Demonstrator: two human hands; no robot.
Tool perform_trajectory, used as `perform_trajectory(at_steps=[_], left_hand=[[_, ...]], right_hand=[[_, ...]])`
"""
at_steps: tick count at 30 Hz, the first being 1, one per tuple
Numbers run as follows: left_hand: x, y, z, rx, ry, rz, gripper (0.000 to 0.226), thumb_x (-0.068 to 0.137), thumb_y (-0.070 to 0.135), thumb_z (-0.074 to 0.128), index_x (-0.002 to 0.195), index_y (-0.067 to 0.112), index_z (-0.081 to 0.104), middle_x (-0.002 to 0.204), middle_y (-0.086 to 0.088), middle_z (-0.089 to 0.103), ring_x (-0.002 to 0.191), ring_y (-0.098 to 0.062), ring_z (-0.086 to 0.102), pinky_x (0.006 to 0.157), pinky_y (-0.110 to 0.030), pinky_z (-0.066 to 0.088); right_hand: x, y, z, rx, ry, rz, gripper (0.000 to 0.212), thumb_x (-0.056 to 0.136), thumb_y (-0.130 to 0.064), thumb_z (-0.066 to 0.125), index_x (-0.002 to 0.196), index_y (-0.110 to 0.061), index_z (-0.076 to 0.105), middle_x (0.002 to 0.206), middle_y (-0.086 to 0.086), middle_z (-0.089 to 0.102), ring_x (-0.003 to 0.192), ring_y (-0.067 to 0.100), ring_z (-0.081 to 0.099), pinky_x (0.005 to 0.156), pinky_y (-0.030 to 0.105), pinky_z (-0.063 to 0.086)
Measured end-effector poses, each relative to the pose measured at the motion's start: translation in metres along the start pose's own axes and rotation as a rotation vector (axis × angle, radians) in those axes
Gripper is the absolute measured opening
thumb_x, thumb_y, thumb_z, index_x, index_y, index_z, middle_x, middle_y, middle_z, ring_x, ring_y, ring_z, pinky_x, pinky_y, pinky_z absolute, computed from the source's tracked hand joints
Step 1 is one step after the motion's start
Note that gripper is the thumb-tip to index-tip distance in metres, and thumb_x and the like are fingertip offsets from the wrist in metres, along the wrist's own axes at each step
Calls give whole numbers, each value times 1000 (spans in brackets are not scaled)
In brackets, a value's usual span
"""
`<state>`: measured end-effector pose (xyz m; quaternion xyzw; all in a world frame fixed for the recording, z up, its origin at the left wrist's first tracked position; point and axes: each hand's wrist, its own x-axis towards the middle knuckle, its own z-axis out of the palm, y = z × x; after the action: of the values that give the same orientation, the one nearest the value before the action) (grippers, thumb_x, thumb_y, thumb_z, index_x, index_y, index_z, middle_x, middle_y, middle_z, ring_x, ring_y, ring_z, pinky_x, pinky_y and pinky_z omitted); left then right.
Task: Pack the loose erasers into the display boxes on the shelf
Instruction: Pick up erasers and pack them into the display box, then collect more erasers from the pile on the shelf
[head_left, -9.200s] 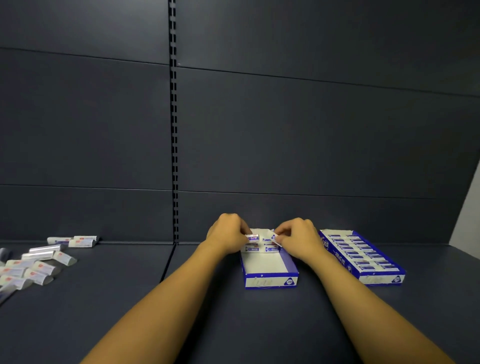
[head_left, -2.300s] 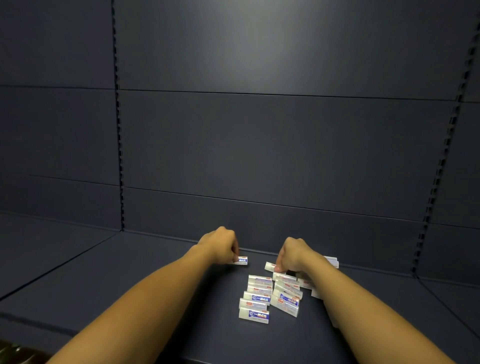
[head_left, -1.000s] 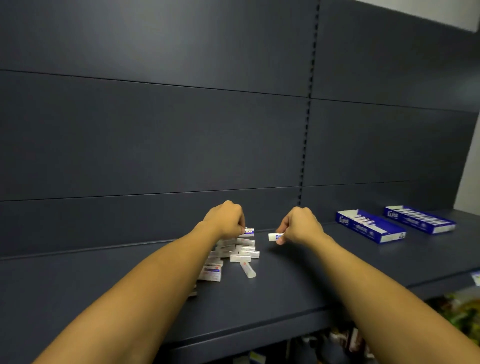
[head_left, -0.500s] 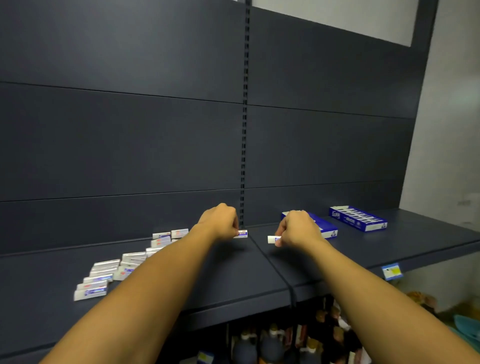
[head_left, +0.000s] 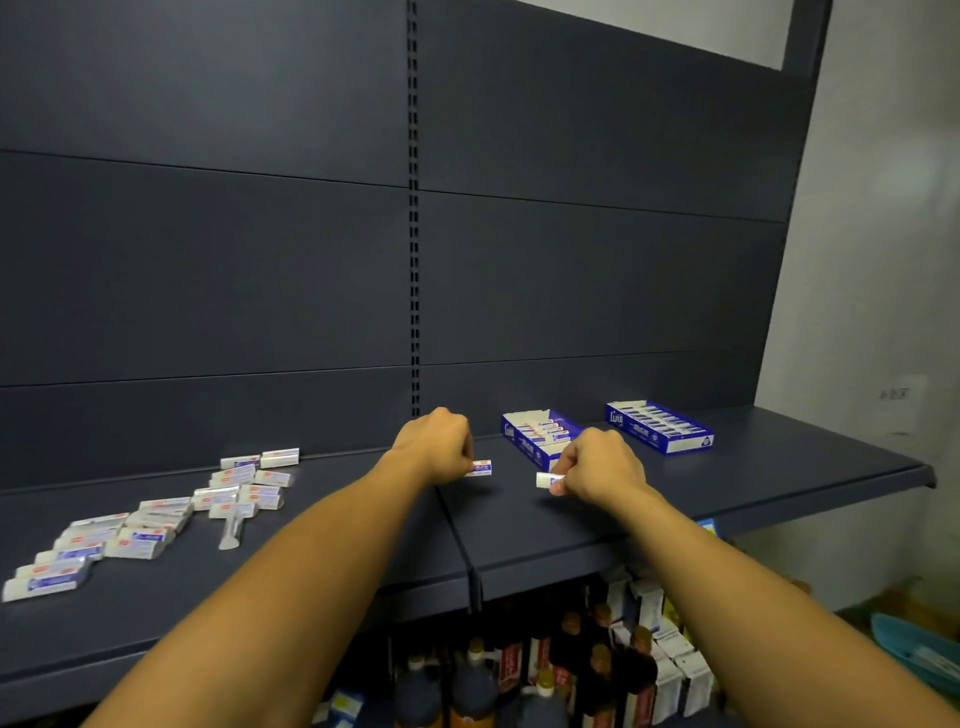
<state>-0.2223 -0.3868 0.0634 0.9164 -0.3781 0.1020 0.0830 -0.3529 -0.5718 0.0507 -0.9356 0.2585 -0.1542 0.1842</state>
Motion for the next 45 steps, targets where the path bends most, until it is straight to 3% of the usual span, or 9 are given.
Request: perform_trajectory(at_steps=[7,14,19,24,33,41,45], left_hand=[[48,19,12,-23,10,0,16,87,22,70,99,20,79,100,0,73,88,-22,68,74,-36,57],[108,29,22,-46,17,22,18,90,24,69,103,17,78,106,-1,74,91,-20,67,76,-37,59],[149,33,28,-80,60,34,17,92,25,69,104,16,78,108,1,74,86,-14,64,68,-30,53],[176,36,43,-142,33,25,18,94,26,68,107,16,76,111,-1,74,93,-16,67,77,-32,59],[200,47,72,-234,49,-72,16,92,24,69,103,19,79,107,1,76,92,-15,69,79,-37,62],[205,62,90,-258,112,-195,19,94,21,67,108,19,79,110,1,75,94,-16,68,74,-30,57],[207,69,100,-206,102,-226,19,92,23,68,106,21,80,107,3,76,93,-17,68,79,-38,61]], right_hand=[[46,33,-13,15,17,0,18,75,-31,87,87,-24,76,98,-2,72,97,19,65,79,38,57],[103,46,-21,32,-8,-25,15,78,-27,85,89,-25,75,90,-2,74,84,13,67,80,38,59],[142,50,-18,30,-32,-63,14,79,-17,82,88,-24,74,94,-3,71,91,14,66,80,35,60],[174,61,-7,19,-91,-79,17,77,-11,80,83,-25,74,90,-6,69,91,14,65,81,37,61],[223,81,12,133,-87,-173,19,82,-20,82,81,-32,67,93,-7,69,90,12,65,81,34,60],[247,96,31,383,-69,-217,13,82,-20,82,89,-25,73,78,-8,73,79,7,69,65,23,54],[253,101,46,477,-90,-232,14,81,-20,84,91,-22,73,77,-8,73,75,6,69,62,22,53]])
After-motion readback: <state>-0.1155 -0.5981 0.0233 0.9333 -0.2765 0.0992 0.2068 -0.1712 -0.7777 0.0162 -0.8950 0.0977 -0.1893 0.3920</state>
